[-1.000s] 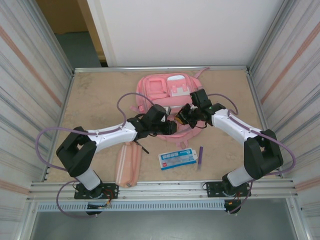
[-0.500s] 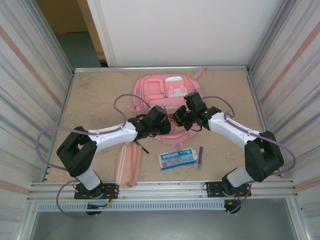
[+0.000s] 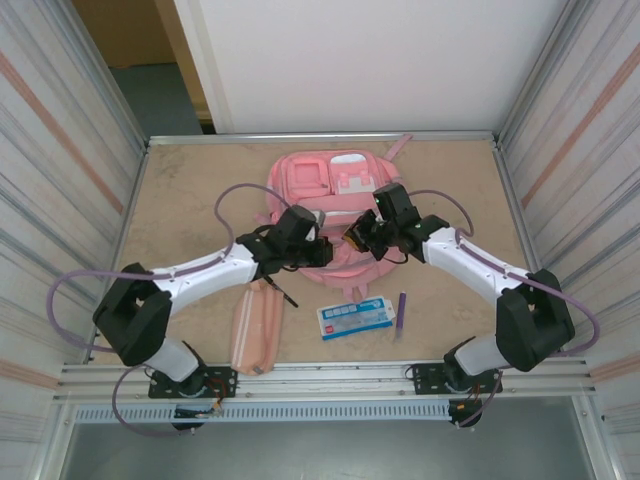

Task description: Pack the student bag

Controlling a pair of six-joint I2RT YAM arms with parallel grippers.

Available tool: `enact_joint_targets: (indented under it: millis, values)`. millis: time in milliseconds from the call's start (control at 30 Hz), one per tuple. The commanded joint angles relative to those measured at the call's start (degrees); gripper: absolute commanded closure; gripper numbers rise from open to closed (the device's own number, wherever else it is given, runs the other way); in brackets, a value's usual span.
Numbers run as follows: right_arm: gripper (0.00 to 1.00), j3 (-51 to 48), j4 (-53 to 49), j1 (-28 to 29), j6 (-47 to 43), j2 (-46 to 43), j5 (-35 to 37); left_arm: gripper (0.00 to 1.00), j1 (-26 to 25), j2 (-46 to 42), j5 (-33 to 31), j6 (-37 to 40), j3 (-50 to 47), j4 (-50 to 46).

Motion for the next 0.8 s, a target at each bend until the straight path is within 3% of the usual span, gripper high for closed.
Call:
enact_joint_targets:
  millis: [0, 200, 533, 633, 767]
  values:
    - [1.00, 2.2, -4.0, -1.8, -6.5, -2.5, -2.0, 1.00, 5.5, -4.5, 3.0, 3.0, -3.8, -0.7]
    - [1.00, 4.6, -6.7, -3.6, -11.6, -1.4, -5.6, 1.00, 13.9, -7.1, 2.6, 5.4, -7.1, -1.7]
    - [1.00, 4.8, -7.2, -3.7, -12.0, -2.1, -8.1, 1.00, 24.9, -0.8, 5.5, 14.5, -3.9, 0.3]
    - [1.00, 5.7, -9.1, -4.3, -14.9, -2.2, -8.7, 1.00, 27.2, 0.3, 9.9, 15.4, -3.7, 3.4]
    - [1.00, 9.0, -13.6, -8.2, -25.4, -0.2, -11.8, 1.00, 29.8, 1.8, 23.9, 16.8, -4.9, 10.6]
